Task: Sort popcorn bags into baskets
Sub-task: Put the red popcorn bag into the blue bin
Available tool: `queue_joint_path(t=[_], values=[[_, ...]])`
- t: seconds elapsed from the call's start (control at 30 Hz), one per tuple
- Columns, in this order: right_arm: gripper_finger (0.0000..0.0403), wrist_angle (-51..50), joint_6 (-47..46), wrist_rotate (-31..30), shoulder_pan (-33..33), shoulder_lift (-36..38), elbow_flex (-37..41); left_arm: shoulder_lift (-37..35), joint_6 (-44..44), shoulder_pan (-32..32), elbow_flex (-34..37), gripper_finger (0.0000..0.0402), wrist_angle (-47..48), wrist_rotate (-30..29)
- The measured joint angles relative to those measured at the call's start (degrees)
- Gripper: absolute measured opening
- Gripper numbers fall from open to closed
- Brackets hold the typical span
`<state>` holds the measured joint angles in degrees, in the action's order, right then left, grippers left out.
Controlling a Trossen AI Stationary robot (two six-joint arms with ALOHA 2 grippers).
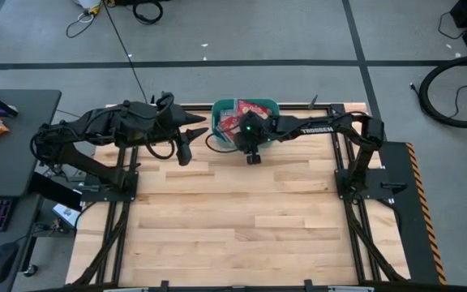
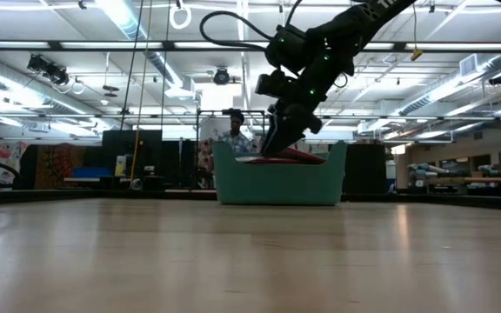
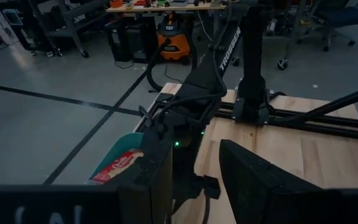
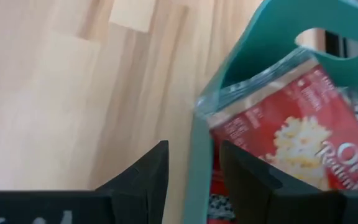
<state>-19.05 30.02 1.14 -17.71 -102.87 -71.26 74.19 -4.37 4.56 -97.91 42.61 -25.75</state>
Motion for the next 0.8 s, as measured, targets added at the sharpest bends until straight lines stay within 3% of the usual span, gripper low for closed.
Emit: queue_joint_path(t=[0.2,0.33,0.8], values=[[0.0148,-4.45,-3.28,3.63,-0.52,0.00,0.00,0.00,0.12,0.02,0.00,0.0139,-0.03,-0.07],[0.0148,-4.58,-3.04,2.63,-1.10,-0.07,0.00,0.00,-0.21,0.02,0.00,0.0139,-0.04,-0.08],[0.0148,3.20,-2.93,1.26,-4.73,-1.18,-0.02,0.00,-0.80,0.02,0.00,0.0139,-1.12,-0.07]])
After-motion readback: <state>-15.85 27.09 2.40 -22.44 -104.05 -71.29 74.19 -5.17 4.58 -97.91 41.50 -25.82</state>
